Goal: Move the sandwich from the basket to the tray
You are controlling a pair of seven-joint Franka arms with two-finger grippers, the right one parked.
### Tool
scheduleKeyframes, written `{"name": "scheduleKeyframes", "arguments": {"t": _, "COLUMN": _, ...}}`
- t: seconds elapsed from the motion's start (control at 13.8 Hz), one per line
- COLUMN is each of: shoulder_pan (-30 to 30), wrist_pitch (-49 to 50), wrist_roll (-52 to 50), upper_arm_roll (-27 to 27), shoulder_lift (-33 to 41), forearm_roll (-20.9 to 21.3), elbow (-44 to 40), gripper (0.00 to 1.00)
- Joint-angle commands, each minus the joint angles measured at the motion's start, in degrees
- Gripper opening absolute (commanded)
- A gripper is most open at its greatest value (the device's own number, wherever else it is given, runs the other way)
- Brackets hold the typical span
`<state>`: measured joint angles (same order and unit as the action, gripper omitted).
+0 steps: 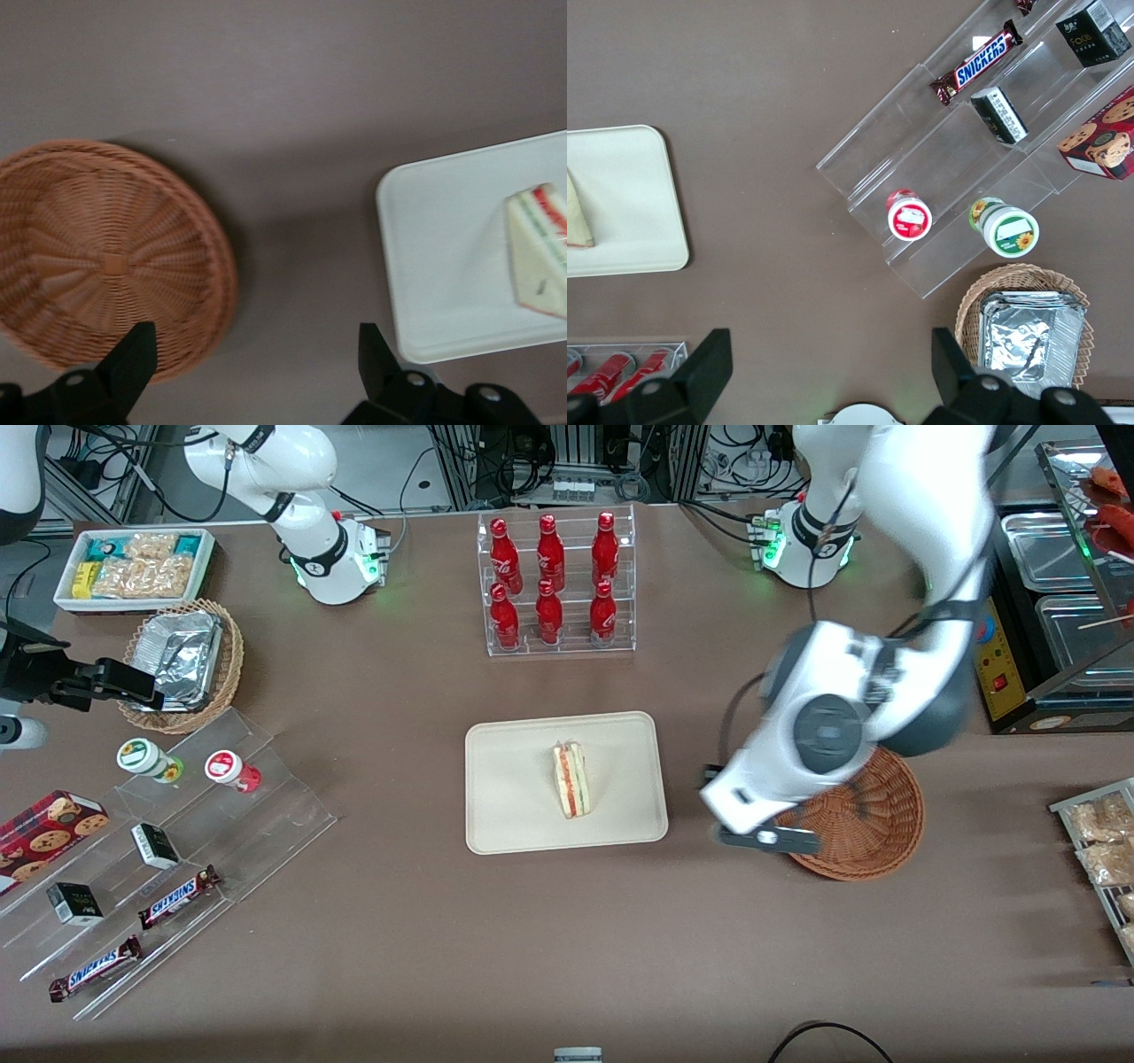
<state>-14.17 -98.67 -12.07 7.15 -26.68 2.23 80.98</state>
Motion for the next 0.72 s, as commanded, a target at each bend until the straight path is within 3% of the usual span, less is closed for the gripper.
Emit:
{"name": "scheduleKeyframes", "arguments": {"t": 0.0, "shoulder_pan": 5.2, "wrist_pitch": 2.3, "wrist_roll": 6.1, "upper_arm_roll": 0.8, "shoulder_lift": 6.5, "forearm_roll": 0.0, "elbow": 5.3, "gripper": 1.00}}
{"name": "scheduleKeyframes", "arguments": {"t": 0.36, "shoulder_pan": 9.8, "wrist_pitch": 8.8, "wrist_roll": 7.7, "upper_arm_roll": 0.7, "shoulder_lift": 13.7, "forearm_roll": -0.6, "elbow": 7.5, "gripper": 1.00}}
{"name": "scheduleKeyframes", "arguments": {"t": 0.65, "shoulder_pan": 11.8, "wrist_pitch": 8.1, "wrist_roll": 7.8, "upper_arm_roll": 0.6, "shoulder_lift": 21.6, "forearm_roll": -0.5, "elbow": 15.5, "gripper": 1.00}}
